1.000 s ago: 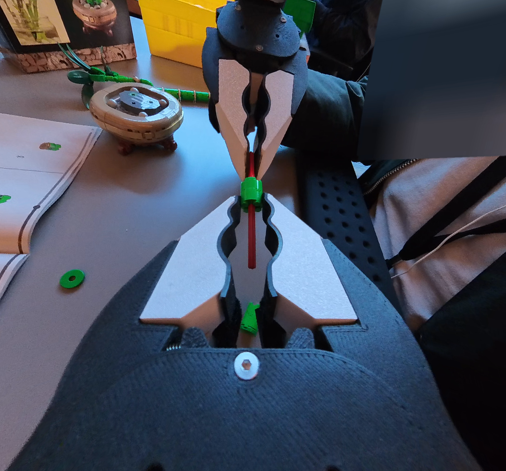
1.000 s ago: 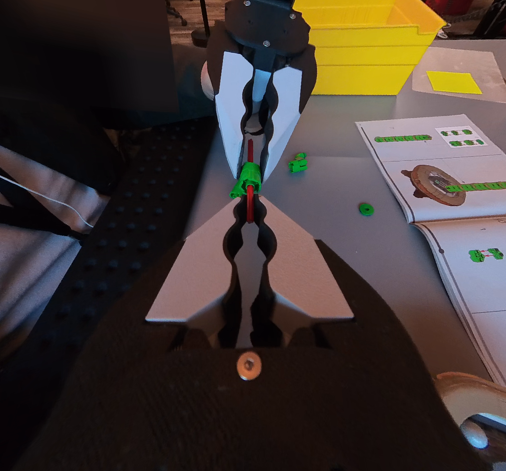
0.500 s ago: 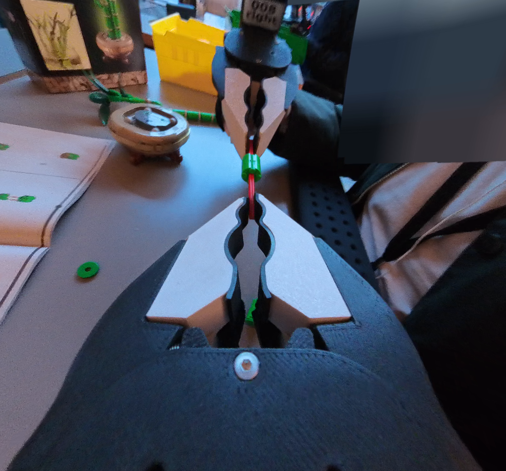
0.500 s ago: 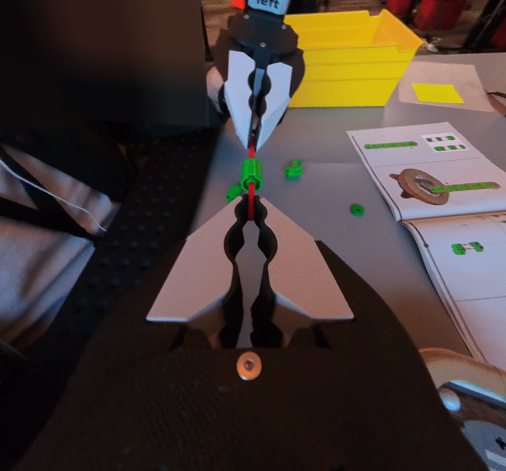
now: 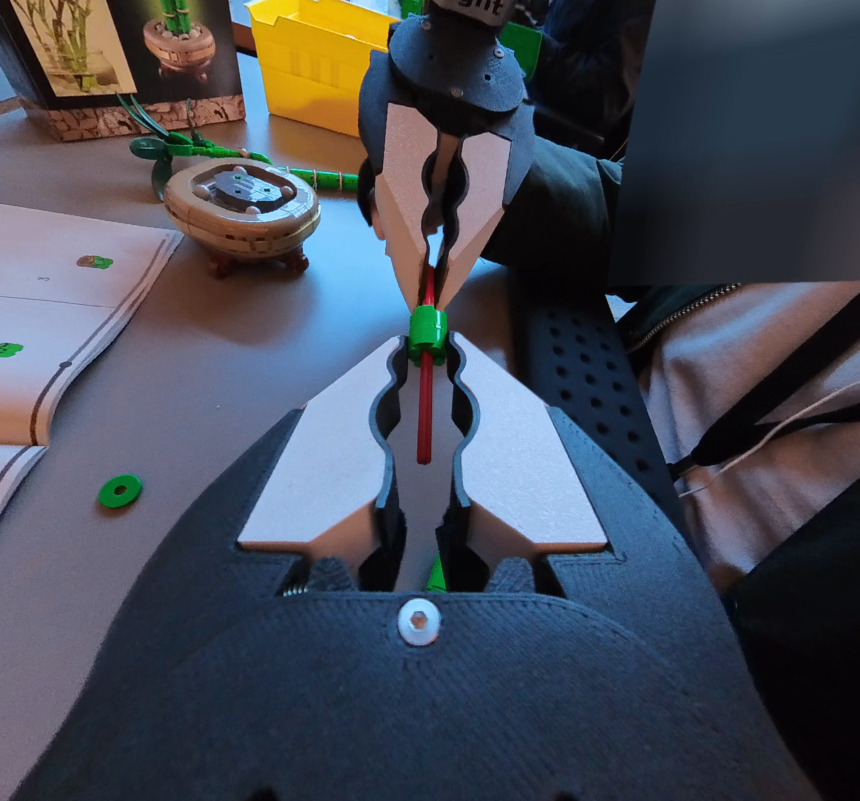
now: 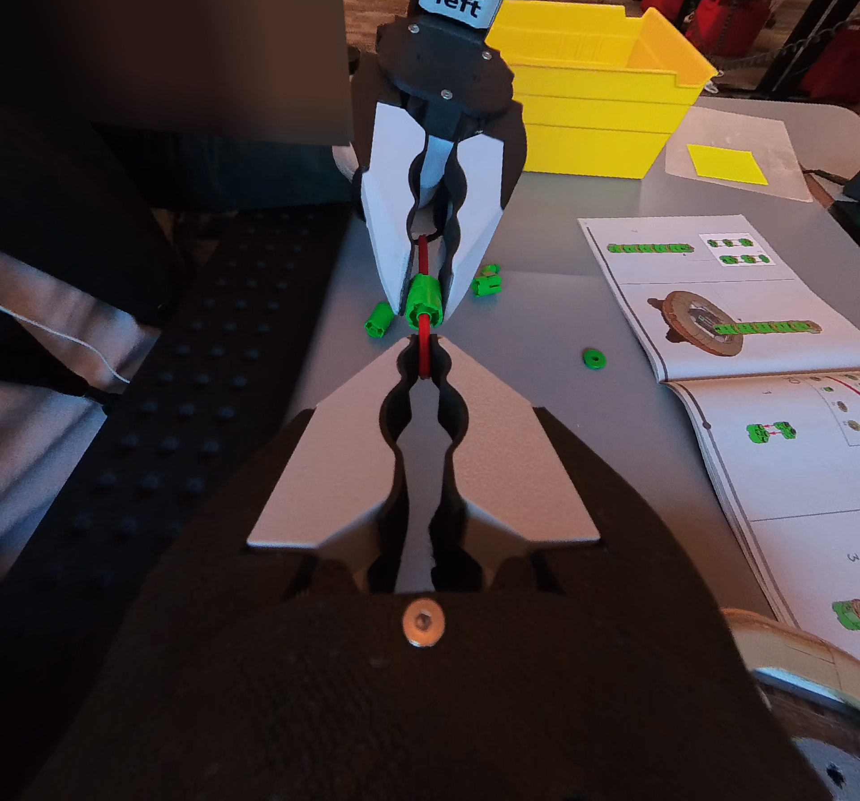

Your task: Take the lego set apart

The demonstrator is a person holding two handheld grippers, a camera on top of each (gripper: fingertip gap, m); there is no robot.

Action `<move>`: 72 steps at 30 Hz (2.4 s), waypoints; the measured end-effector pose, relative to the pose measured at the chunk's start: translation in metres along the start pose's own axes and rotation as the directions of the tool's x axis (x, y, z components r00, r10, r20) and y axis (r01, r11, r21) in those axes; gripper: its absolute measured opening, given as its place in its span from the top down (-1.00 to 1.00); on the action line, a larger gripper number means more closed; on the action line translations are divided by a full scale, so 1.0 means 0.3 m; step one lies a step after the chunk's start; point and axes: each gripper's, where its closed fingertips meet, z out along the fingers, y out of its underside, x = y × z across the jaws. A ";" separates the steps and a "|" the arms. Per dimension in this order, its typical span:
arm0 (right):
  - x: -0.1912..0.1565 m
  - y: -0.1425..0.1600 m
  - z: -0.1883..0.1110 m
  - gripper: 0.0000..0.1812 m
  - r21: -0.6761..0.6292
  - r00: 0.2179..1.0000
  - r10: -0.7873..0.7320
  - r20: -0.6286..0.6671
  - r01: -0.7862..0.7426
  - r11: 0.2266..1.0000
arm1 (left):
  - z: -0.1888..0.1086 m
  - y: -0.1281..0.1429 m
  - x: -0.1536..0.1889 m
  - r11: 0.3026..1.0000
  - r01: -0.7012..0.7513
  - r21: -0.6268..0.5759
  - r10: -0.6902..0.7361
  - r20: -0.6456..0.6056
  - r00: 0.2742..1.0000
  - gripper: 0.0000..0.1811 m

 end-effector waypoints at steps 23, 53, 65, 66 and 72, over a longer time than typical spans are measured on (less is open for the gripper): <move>-0.036 0.009 0.005 0.96 -0.028 0.998 -0.029 0.047 0.030 0.999 | 0.000 0.013 0.032 0.998 0.060 -0.033 -0.062 -0.063 0.996 0.84; -0.012 0.015 0.061 0.80 -0.005 0.891 0.409 0.197 -0.416 0.909 | 0.008 0.042 -0.002 0.984 -0.133 -0.121 0.144 0.085 0.986 0.85; -0.018 -0.002 0.056 0.84 0.017 0.770 0.548 0.327 -0.585 0.811 | 0.005 0.031 -0.001 0.972 -0.207 -0.113 0.221 0.127 0.967 0.84; -0.022 -0.013 0.051 0.83 0.027 0.758 0.548 0.354 -0.594 0.804 | 0.002 0.024 0.005 0.976 -0.198 -0.095 0.208 0.114 0.971 0.85; -0.013 -0.035 0.053 0.84 0.054 0.711 0.584 0.392 -0.652 0.757 | -0.013 0.007 0.001 0.983 -0.173 -0.057 0.178 0.113 0.977 0.85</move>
